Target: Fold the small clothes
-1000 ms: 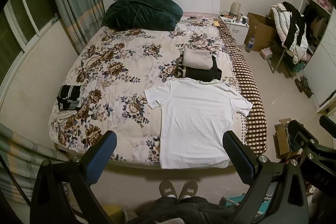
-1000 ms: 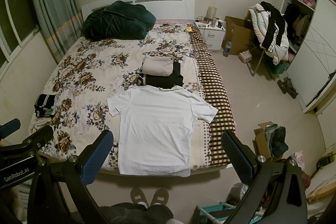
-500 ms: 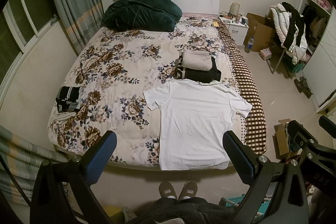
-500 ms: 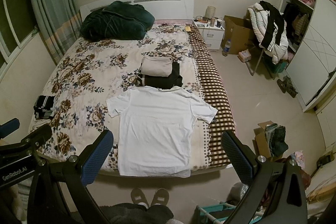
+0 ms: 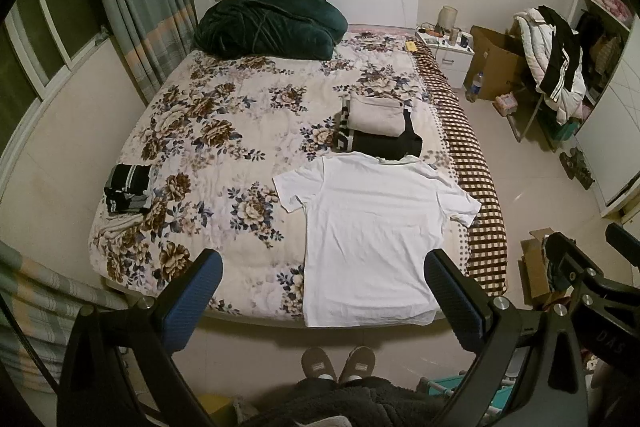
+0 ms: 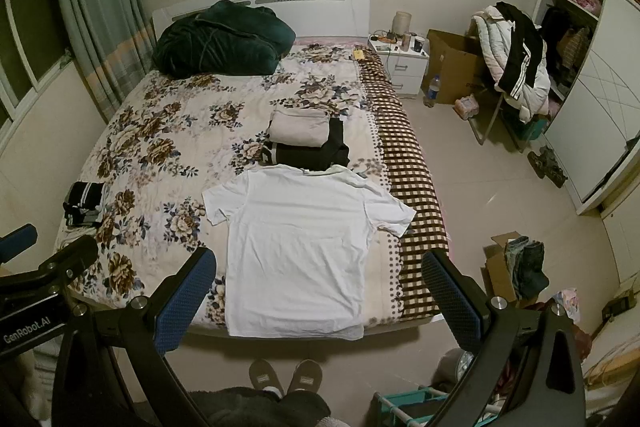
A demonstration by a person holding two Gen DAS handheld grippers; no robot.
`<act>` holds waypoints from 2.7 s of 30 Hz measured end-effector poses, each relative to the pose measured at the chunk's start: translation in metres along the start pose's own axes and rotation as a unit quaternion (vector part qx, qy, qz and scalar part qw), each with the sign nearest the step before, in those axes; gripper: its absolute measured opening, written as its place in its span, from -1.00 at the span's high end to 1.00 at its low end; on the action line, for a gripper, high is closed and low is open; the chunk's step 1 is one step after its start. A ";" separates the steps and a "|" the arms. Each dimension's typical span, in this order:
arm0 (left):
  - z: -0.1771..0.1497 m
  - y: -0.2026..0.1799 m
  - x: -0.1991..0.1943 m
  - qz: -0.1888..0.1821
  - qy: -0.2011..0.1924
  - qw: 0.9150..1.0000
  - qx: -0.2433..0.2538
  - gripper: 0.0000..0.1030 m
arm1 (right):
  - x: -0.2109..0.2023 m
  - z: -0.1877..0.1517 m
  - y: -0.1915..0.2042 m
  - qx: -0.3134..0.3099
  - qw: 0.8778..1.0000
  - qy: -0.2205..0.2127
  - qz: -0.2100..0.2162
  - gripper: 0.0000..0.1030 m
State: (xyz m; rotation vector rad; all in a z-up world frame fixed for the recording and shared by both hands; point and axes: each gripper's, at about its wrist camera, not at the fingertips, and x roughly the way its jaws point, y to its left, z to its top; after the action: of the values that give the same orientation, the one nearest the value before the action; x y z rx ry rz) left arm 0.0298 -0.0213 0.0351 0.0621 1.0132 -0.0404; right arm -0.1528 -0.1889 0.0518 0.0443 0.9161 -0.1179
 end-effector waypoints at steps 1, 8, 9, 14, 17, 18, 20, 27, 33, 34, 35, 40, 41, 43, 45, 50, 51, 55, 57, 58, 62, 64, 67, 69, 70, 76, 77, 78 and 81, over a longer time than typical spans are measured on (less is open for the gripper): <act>0.002 -0.001 0.000 0.000 0.001 1.000 0.000 -1.00 | 0.001 0.001 -0.001 0.000 1.000 0.000 0.000 -1.00; 0.020 -0.003 0.007 -0.003 0.002 1.000 0.001 -1.00 | 0.002 0.004 0.002 0.002 1.000 0.003 0.000 -1.00; 0.028 -0.005 0.011 -0.001 -0.002 1.000 0.003 -1.00 | 0.001 0.007 0.003 0.006 1.000 0.005 0.000 -1.00; 0.058 -0.012 0.050 0.016 -0.027 0.999 0.011 -1.00 | 0.029 0.012 -0.011 0.045 0.999 0.018 0.006 -1.00; 0.071 -0.019 0.090 0.016 -0.033 0.999 0.009 -1.00 | 0.093 0.001 -0.041 0.099 0.995 0.027 0.000 -1.00; 0.070 -0.021 0.104 0.023 -0.033 0.999 0.008 -1.00 | 0.109 0.000 -0.051 0.121 0.992 0.029 -0.004 -1.00; 0.075 -0.034 0.142 0.030 -0.022 0.999 0.009 -1.00 | 0.155 -0.006 -0.075 0.163 0.986 0.037 -0.012 -1.00; 0.072 -0.073 0.293 0.060 0.050 0.997 0.015 -1.00 | 0.352 -0.041 -0.182 0.322 0.942 0.094 0.006 -1.00; 0.060 -0.113 0.435 0.087 0.130 0.988 0.015 -1.00 | 0.551 -0.090 -0.265 0.455 0.883 0.110 0.021 -1.00; 0.057 -0.119 0.457 0.087 0.140 0.986 0.018 -1.00 | 0.578 -0.099 -0.269 0.475 0.872 0.115 0.024 -1.00; 0.054 -0.126 0.480 0.090 0.148 0.985 0.022 -1.00 | 0.604 -0.110 -0.277 0.498 0.859 0.118 0.032 -1.00; 0.032 -0.141 0.573 0.100 0.200 0.975 0.016 -1.00 | 0.707 -0.168 -0.310 0.616 0.778 0.096 0.078 -1.00; 0.028 -0.144 0.588 0.100 0.207 0.973 0.014 -1.00 | 0.720 -0.179 -0.317 0.641 0.759 0.082 0.087 -1.00; 0.023 -0.148 0.611 0.099 0.215 0.972 0.013 -1.00 | 0.738 -0.197 -0.326 0.675 0.729 0.057 0.099 -1.00; 0.019 -0.154 0.631 0.099 0.221 0.970 0.014 -1.00 | 0.750 -0.207 -0.329 0.697 0.709 0.029 0.107 -1.00; 0.014 -0.163 0.658 0.093 0.229 0.969 0.013 -1.00 | 0.763 -0.209 -0.326 0.709 0.695 -0.040 0.114 -1.00; 0.013 -0.163 0.660 0.093 0.228 0.969 0.014 -1.00 | 0.763 -0.208 -0.323 0.707 0.695 -0.051 0.120 -1.00; 0.014 -0.164 0.664 0.089 0.225 0.970 0.007 -1.00 | 0.765 -0.199 -0.316 0.698 0.696 -0.076 0.150 -0.86; 0.014 -0.164 0.667 0.088 0.225 0.970 0.004 -1.00 | 0.774 -0.190 -0.313 0.694 0.700 -0.079 0.151 -0.81; 0.014 -0.164 0.668 0.088 0.226 0.970 0.003 -1.00 | 0.775 -0.188 -0.314 0.692 0.702 -0.082 0.150 -0.77; 0.015 -0.166 0.669 0.087 0.226 0.970 -0.001 -1.00 | 0.779 -0.184 -0.319 0.685 0.706 -0.100 0.151 -0.76; 0.016 -0.166 0.669 0.087 0.225 0.971 -0.001 -1.00 | 0.783 -0.177 -0.322 0.670 0.719 -0.113 0.147 -0.76; 0.015 -0.165 0.669 0.085 0.223 0.971 -0.002 -1.00 | 0.792 -0.161 -0.331 0.659 0.727 -0.127 0.143 -0.76; 0.014 -0.164 0.668 0.084 0.222 0.972 -0.006 -1.00 | 0.795 -0.149 -0.334 0.652 0.733 -0.131 0.143 -0.64; 0.013 -0.164 0.667 0.082 0.222 0.972 -0.009 -1.00 | 0.797 -0.142 -0.335 0.646 0.739 -0.129 0.142 -0.30; 0.014 -0.155 0.663 0.075 0.219 0.973 -0.022 -1.00 | 0.801 -0.109 -0.336 0.609 0.782 -0.088 0.102 0.63; 0.014 -0.153 0.661 0.074 0.216 0.973 -0.024 -1.00 | 0.799 -0.103 -0.332 0.596 0.793 -0.085 0.094 0.66; 0.016 -0.149 0.659 0.074 0.212 0.974 -0.028 -1.00 | 0.795 -0.093 -0.328 0.580 0.806 -0.081 0.085 0.67; 0.018 -0.138 0.655 0.076 0.203 0.975 -0.038 -1.00 | 0.780 -0.052 -0.301 0.507 0.856 -0.077 0.067 0.67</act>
State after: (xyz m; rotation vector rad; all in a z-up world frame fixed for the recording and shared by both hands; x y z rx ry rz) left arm 0.3832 -0.1634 -0.5162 0.0799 1.4157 0.1581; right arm 0.2404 -0.5481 -0.5949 1.0682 0.5998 -0.4615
